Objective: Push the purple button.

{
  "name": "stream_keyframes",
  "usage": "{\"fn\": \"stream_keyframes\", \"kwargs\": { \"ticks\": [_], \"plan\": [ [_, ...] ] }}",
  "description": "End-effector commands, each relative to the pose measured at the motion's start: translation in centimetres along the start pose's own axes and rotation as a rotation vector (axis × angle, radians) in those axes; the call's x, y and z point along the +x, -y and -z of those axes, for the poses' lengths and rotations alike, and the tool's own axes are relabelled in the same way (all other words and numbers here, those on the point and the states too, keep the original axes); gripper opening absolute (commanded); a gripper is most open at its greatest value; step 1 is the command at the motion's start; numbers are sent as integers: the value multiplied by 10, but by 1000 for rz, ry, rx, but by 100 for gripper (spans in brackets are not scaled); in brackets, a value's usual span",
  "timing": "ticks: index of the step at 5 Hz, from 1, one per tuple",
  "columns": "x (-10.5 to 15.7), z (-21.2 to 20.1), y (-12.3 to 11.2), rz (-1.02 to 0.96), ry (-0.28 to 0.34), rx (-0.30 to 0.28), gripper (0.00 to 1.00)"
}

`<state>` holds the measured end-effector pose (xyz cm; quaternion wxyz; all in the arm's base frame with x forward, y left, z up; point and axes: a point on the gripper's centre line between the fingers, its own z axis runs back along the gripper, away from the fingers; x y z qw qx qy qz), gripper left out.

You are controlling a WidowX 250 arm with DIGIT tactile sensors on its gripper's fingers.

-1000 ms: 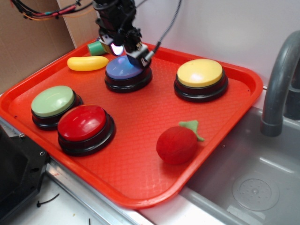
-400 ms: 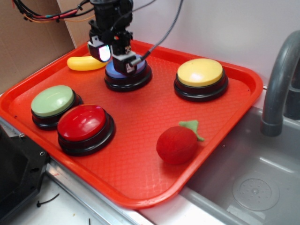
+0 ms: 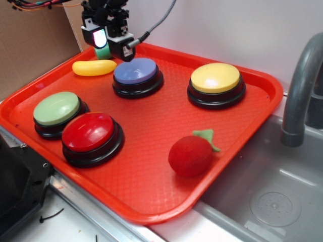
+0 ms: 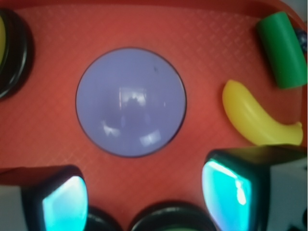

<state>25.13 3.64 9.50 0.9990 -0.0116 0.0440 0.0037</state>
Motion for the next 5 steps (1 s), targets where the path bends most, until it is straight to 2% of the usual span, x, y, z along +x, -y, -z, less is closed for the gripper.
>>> {"fn": "stream_keyframes", "kwargs": {
  "ticks": [1, 2, 3, 4, 5],
  "plan": [
    [-9, -49, -7, -25, 93, 9, 100],
    [-18, -58, -7, -60, 88, 22, 100],
    [-24, -66, -6, -68, 113, 24, 100],
    [-35, -78, -6, -72, 184, -2, 100],
    [-51, -91, -9, -75, 264, 16, 100]
  ]
}}
